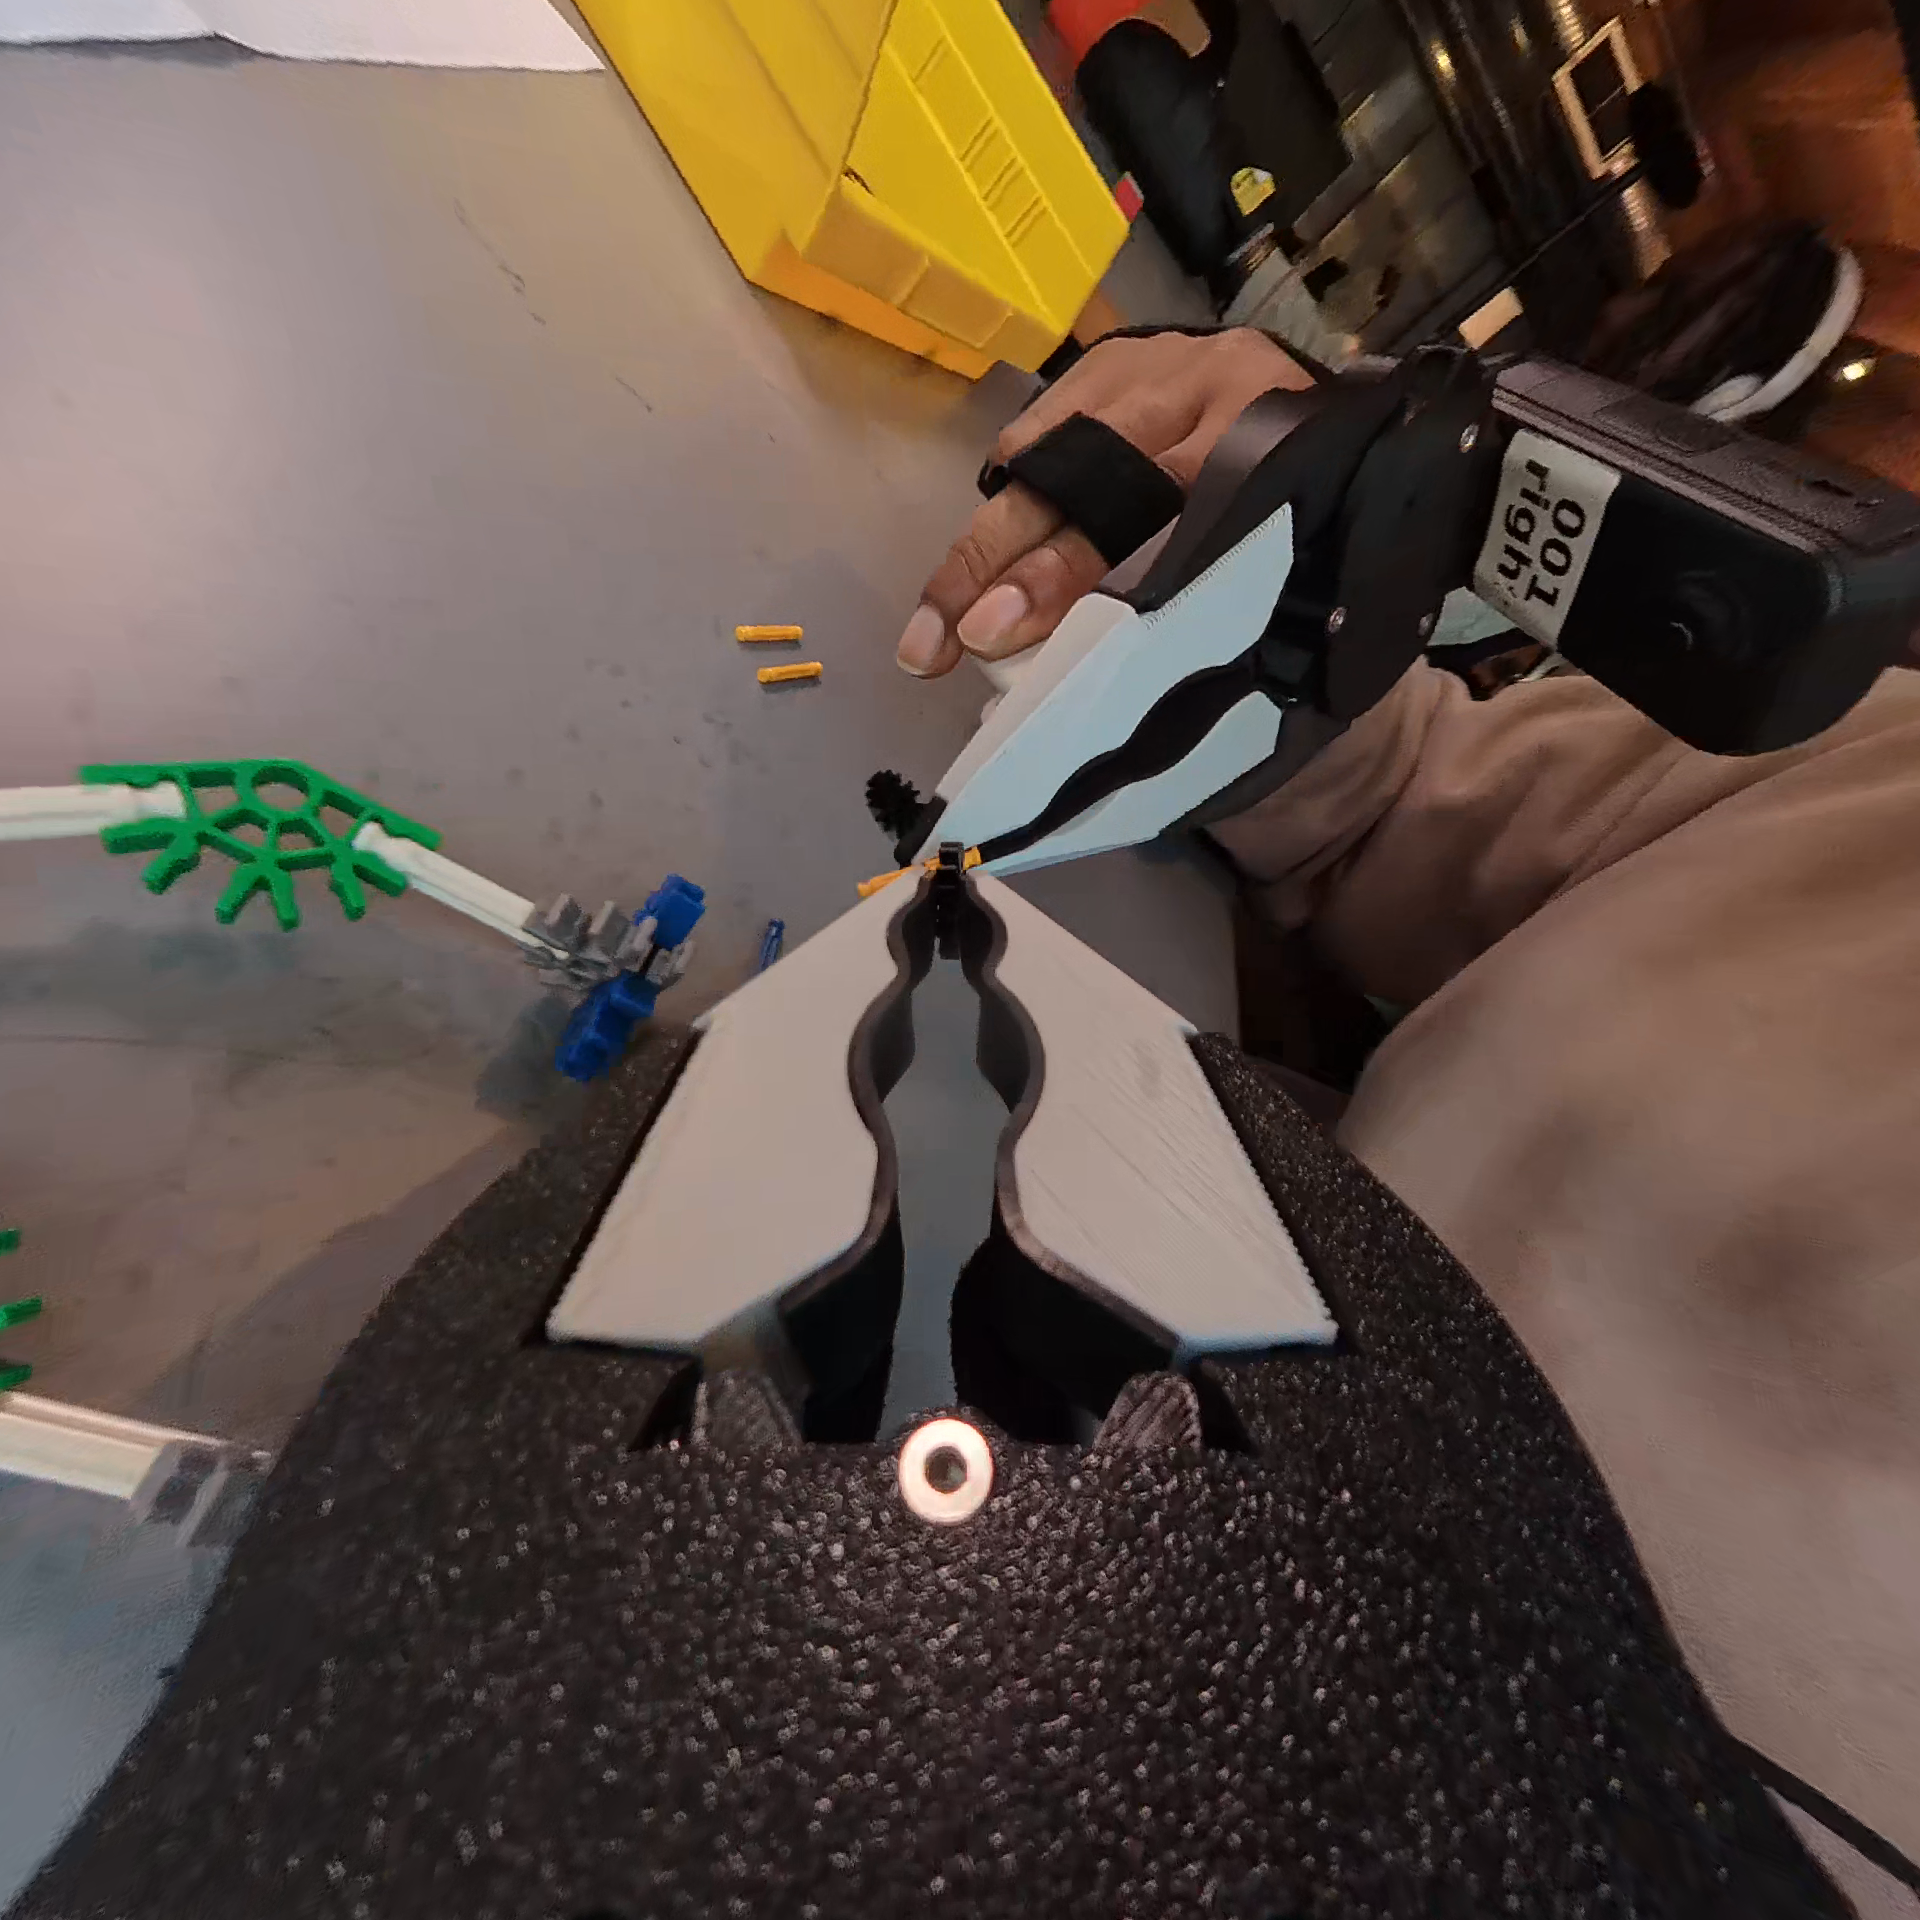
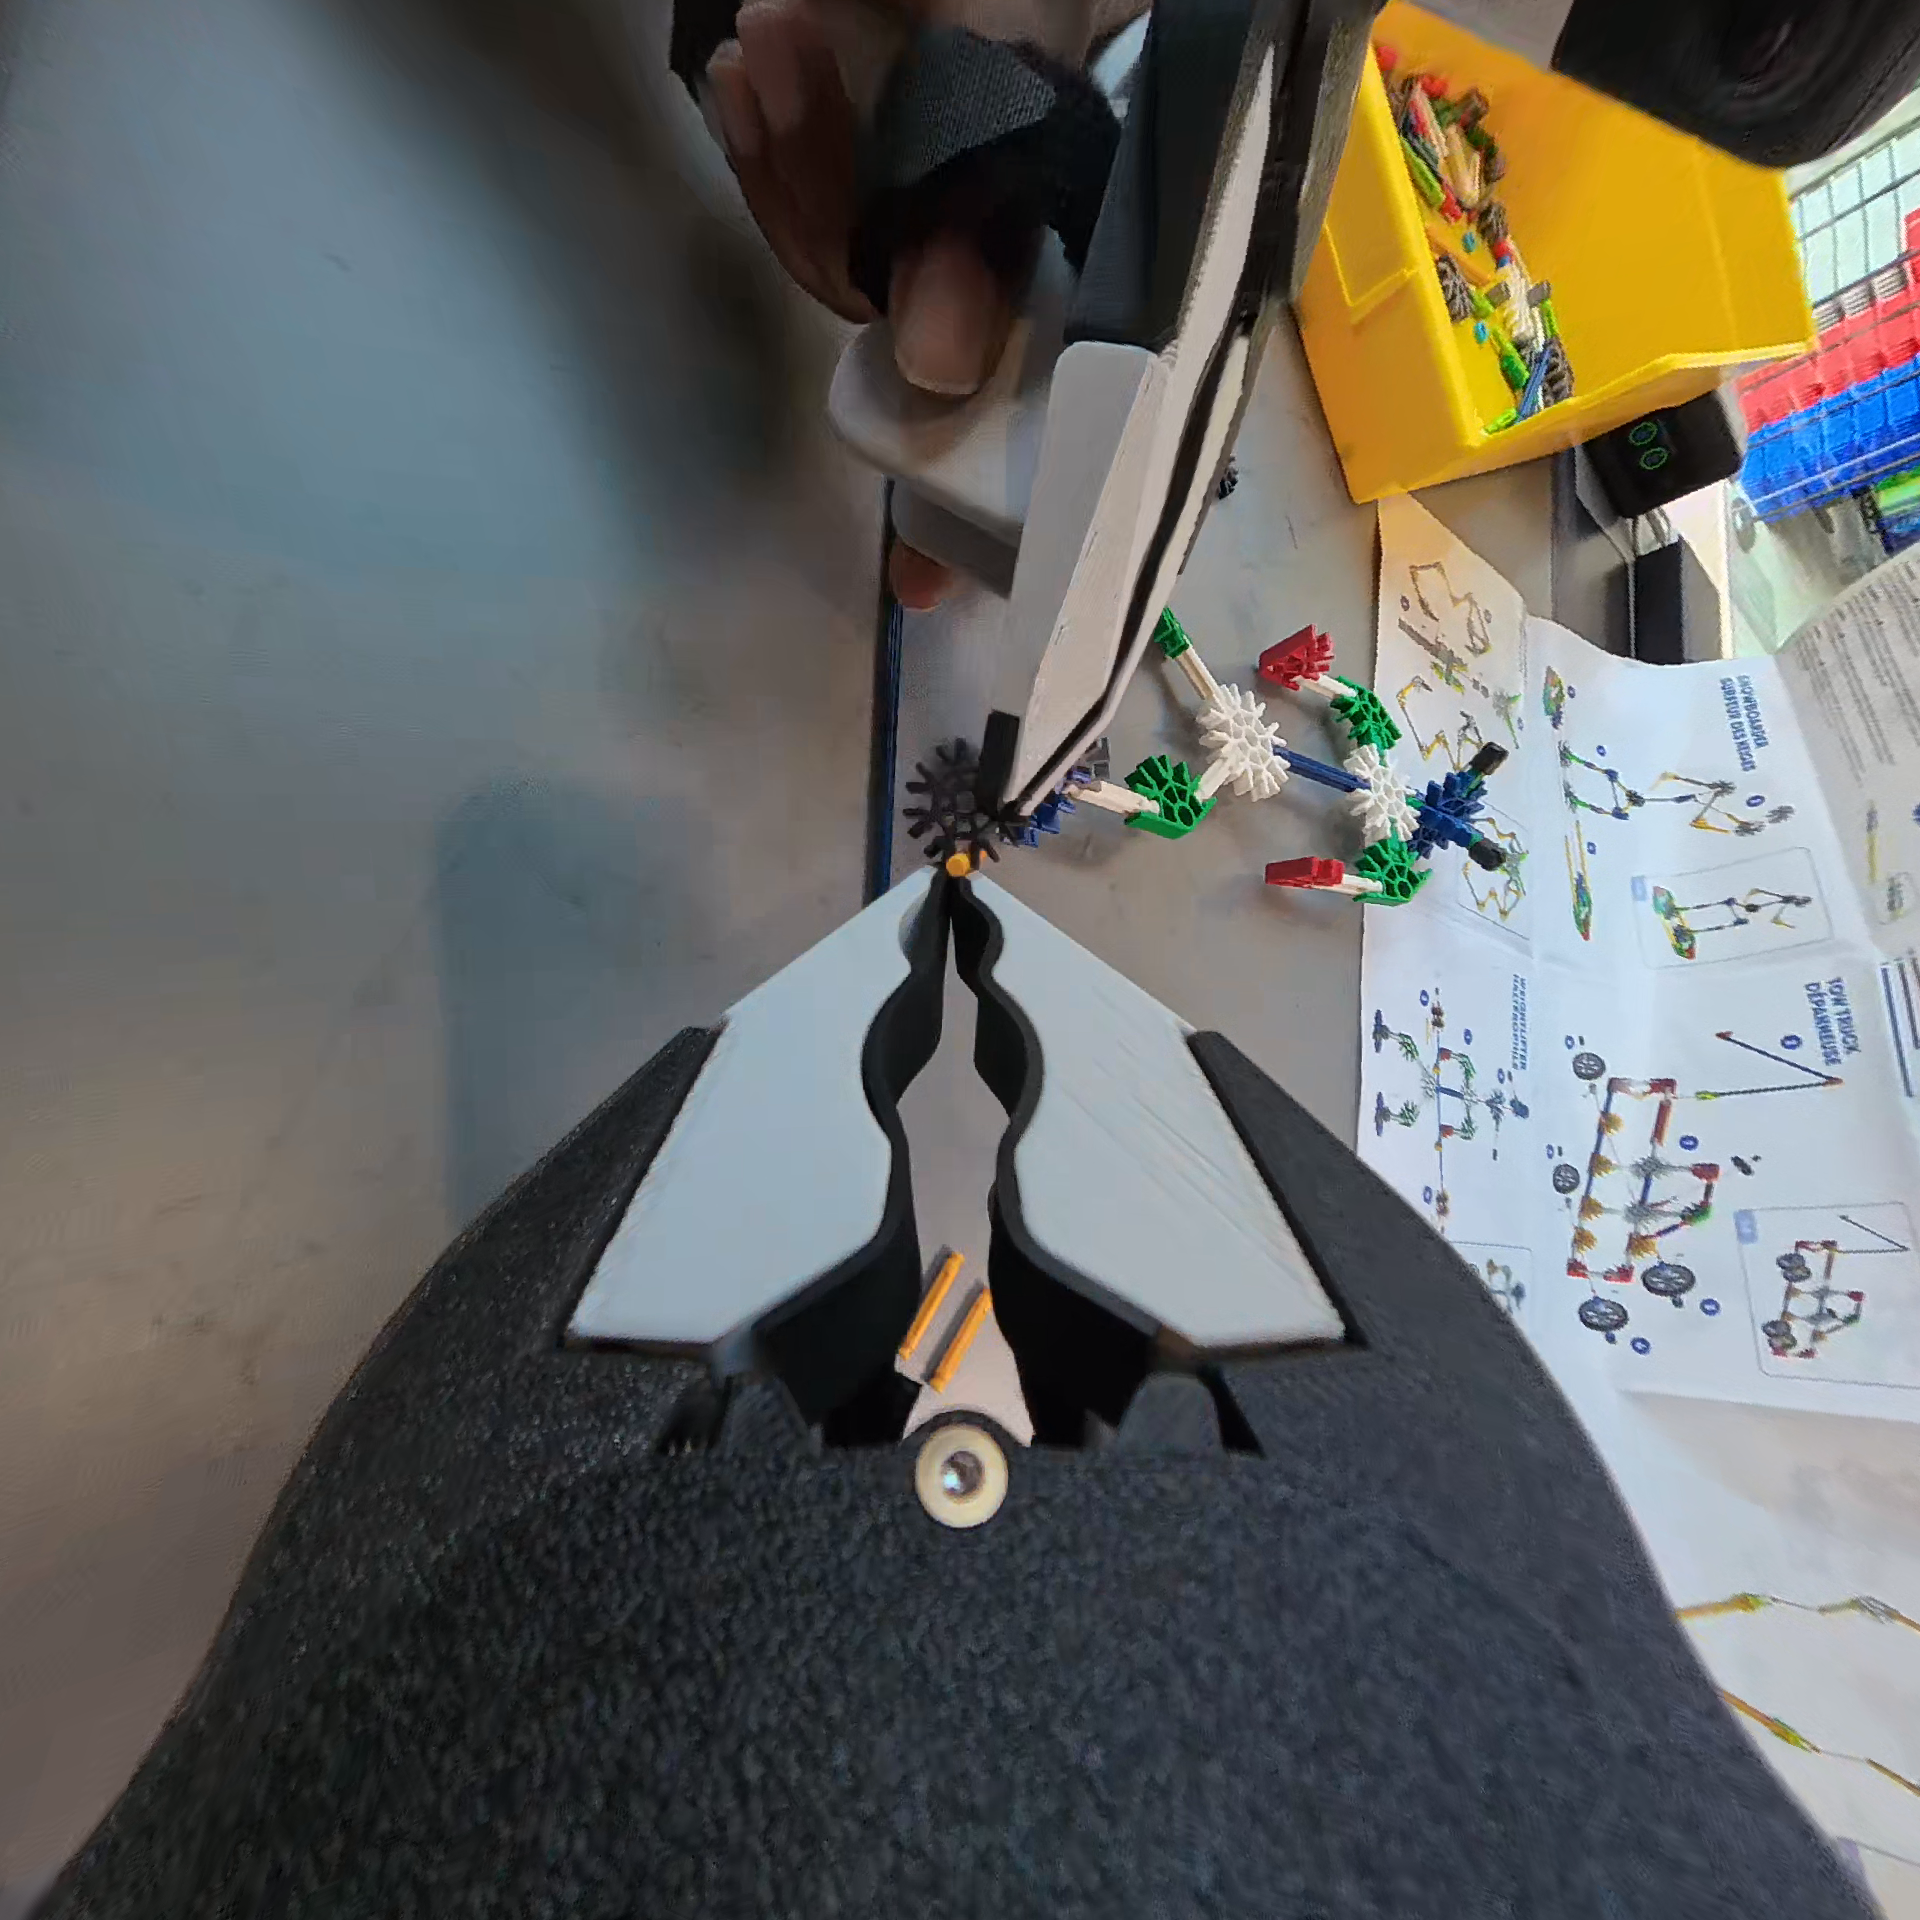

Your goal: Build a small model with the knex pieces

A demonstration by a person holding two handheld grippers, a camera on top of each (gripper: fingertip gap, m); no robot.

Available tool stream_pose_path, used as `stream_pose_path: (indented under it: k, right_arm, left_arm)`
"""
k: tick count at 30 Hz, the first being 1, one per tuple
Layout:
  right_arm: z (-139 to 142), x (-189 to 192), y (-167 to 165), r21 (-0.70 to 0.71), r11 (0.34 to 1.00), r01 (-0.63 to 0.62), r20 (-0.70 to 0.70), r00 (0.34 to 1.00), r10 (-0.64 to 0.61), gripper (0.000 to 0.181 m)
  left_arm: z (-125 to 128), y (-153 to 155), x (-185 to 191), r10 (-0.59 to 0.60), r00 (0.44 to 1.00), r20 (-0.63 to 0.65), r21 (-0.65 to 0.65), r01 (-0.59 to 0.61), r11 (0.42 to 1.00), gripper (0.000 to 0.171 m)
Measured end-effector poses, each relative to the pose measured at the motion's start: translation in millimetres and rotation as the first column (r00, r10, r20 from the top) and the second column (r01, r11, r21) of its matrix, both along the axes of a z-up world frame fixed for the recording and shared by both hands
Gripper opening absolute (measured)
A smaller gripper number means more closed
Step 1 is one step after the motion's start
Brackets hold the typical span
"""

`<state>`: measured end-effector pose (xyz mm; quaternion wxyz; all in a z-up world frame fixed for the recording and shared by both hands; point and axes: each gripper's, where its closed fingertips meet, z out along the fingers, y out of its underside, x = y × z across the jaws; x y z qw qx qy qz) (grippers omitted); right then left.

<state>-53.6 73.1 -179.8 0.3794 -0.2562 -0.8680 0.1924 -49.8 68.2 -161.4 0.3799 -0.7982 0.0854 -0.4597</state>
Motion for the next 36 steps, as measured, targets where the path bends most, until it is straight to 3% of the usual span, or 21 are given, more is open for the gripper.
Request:
stream_pose_path:
  k: [3, 5, 7, 13, 21, 32, 36]
  right_arm:
    - [5.7, -7.6, -23.4, -0.066, 0.997, -0.027, -0.037, 0.999, 0.024, 0.0]
    - [8.5, -14.4, -32.0, -0.002, 1.0, 0.019, -0.035, 0.999, -0.019, 0.0]
    - [7.5, -14.5, -30.0, 0.069, 0.997, 0.035, -0.037, 0.999, -0.033, 0.0]
    - [22.5, -0.7, -8.1, -0.124, 0.99, 0.067, -0.03, 0.997, -0.071, 0.0]
    - [54.7, -5.5, 27.6, -0.42, 0.9, 0.121, -0.134, 0.972, -0.193, 0.0]
    - [50.3, -6.8, 58.5, -0.447, 0.872, 0.197, -0.141, 0.948, -0.287, 0.0]
    - [74.0, 2.1, 80.3, -0.478, 0.838, 0.263, -0.183, 0.904, -0.388, 0.0]
  left_arm:
    - [5.5, 7.8, 1.6, 0.055, 0.996, -0.073, 0.057, -0.051, 0.997, 0.001]
    - [-8.2, 11.9, 2.0, 0.068, 0.974, -0.217, 0.081, -0.051, 0.995, 0.001]
    - [-1.2, 12.5, 2.8, 0.065, 0.989, -0.136, 0.071, -0.056, 0.996, 0.001]
    - [-1.7, 14.7, -10.7, 0.105, 0.986, -0.127, 0.067, -0.097, 0.993, 0.001]
    - [-6.5, 9.1, 2.0, 0.052, 0.991, -0.124, 0.077, -0.043, 0.996, 0.002]
    - [4.7, 3.7, 19.4, -0.039, 0.999, -0.032, 0.112, 0.042, 0.993, 0.002]
    - [10.6, -3.4, 28.7, -0.11, 0.994, -0.013, 0.141, 0.11, 0.984, 0.002]
